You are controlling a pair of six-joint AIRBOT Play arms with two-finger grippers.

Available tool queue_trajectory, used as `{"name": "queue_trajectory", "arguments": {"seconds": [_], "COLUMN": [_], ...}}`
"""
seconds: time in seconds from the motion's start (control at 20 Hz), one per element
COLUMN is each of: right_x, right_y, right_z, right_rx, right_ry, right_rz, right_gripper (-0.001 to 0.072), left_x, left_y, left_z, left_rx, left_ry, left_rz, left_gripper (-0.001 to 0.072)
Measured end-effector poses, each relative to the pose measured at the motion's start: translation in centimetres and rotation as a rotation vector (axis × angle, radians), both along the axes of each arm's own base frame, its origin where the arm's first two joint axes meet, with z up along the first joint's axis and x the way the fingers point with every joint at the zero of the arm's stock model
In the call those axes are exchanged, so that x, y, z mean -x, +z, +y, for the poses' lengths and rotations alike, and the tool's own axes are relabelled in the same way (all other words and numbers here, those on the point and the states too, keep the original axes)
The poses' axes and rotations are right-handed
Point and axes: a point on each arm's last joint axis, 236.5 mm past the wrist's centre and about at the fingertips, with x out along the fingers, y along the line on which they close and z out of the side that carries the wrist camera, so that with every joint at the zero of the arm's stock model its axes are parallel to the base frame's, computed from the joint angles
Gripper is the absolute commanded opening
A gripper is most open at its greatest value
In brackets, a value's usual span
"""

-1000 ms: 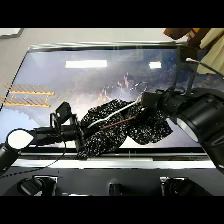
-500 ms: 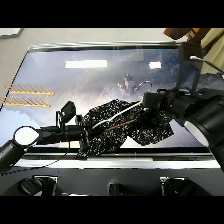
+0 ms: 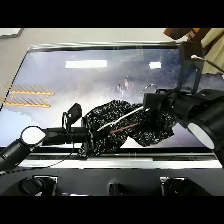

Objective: Fold the clothes and pants, and hang the long-sleeved shirts on hangers.

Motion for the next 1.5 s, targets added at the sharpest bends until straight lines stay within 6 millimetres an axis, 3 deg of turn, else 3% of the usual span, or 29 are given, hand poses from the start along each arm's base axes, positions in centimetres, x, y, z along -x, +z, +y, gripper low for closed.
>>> {"name": "queue_trajectory", "arguments": {"seconds": [0.4,0.45,0.6,0.65,1.0,1.25,1.5], "right_x": [0.2,0.2,0.3,0.3,1.2,2.3,4.1], "right_y": [-0.1,-0.1,-0.1,-0.1,1.2,3.0,2.9], "right_z": [0.6,0.7,0.8,0.8,0.0,-3.4,-7.5], "right_rx": [-0.004,-0.005,-0.008,-0.007,-0.042,-0.083,-0.15], "right_ry": [0.032,0.034,0.039,0.038,0.027,-0.097,-0.322], "right_rz": [0.007,0.009,0.01,0.009,-0.016,-0.057,-0.018], "right_gripper": [0.0064,0.009,0.03,0.0328,0.0328,0.0328,0.0384], "left_x": [-0.6,-0.6,-0.6,-0.6,-0.8,-0.8,-0.8], "left_y": [0.3,0.4,0.5,0.6,0.9,0.8,0.8], "left_z": [-0.5,-0.5,-0.6,-0.7,-0.8,-0.8,-0.8], "left_rx": [0.031,0.032,0.043,0.047,0.06,0.059,0.059], "left_ry": [0.025,0.025,0.029,0.03,0.036,0.038,0.038], "left_rz": [0.006,0.007,0.01,0.012,0.013,0.014,0.014], "left_gripper": [0.0016,0.0016,0.0017,0.0017,0.0017,0.0017,0.0017]}}
